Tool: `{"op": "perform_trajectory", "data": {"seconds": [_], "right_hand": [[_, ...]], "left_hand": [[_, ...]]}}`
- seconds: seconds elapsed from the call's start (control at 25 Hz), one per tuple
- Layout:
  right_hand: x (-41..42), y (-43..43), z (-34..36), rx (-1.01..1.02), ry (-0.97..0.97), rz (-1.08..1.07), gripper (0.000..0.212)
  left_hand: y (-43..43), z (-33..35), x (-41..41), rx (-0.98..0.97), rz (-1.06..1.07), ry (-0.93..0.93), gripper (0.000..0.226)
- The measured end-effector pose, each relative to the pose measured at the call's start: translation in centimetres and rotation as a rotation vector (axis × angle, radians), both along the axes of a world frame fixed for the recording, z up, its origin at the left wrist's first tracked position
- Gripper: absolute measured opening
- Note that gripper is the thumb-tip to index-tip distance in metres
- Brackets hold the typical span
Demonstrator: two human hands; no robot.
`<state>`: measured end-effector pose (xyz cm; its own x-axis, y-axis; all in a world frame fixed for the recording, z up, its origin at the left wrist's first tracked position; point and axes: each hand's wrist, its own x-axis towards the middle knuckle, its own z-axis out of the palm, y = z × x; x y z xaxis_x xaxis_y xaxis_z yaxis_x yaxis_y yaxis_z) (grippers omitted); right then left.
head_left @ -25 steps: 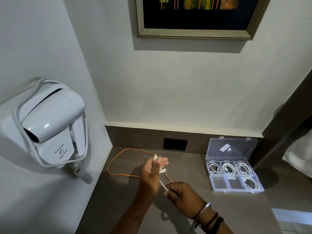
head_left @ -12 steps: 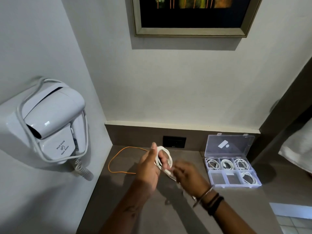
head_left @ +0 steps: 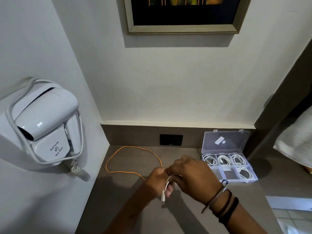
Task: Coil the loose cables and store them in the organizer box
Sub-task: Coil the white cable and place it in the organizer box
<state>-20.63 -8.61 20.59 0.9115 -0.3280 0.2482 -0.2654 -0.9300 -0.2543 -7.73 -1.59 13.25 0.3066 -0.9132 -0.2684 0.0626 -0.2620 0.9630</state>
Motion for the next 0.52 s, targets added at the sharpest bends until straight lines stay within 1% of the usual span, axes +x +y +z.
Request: {"op": "perform_trajectory", "data": {"seconds": [0.04,0.08,0.16,0.2,0.28,0.36,0.4,0.44,0.52], "right_hand": [[0.0,-0.4,0.2,0.056,-0.068,0.024,0.009],[0.1,-0.8,0.0,0.153,-0.139,0.037,0.005],[0.7,-1.5,-1.3,0.393,-0.289,0.022,0.009],[0.9,-1.8,-2.0,0.574,-0.349,-0.01,0.012],[1.1,-1.8,-3.2,1.039,-0.454,-0.07,0.015],[1.4,-0.9,-4.5,1.434,-0.579,-0.146,0.023],[1.6,-0.3,-5.2,1.549,-0.635,-0.191,0.028],[1.8,0.3,-5.6,1.597,-0.671,-0.244,0.031],[2.3,1.3,-6.4,1.602,-0.708,-0.365,0.032]], "left_hand": [[0.2,0.5,-0.1,0.051,0.011,0.089,0.046],[0.4,0.9,-0.3,0.066,0.053,0.158,0.049],[0.5,1.3,-0.9,0.027,0.179,0.194,0.055],[0.6,1.5,-1.2,-0.001,0.232,0.196,0.055],[0.7,1.7,-1.9,-0.038,0.307,0.176,0.052],[0.8,1.6,-2.2,-0.042,0.391,0.036,0.049],[0.8,1.4,-2.2,-0.038,0.453,-0.042,0.05],[0.8,1.2,-2.1,-0.038,0.522,-0.1,0.051],[0.6,0.5,-1.8,-0.059,0.627,-0.152,0.051]]}}
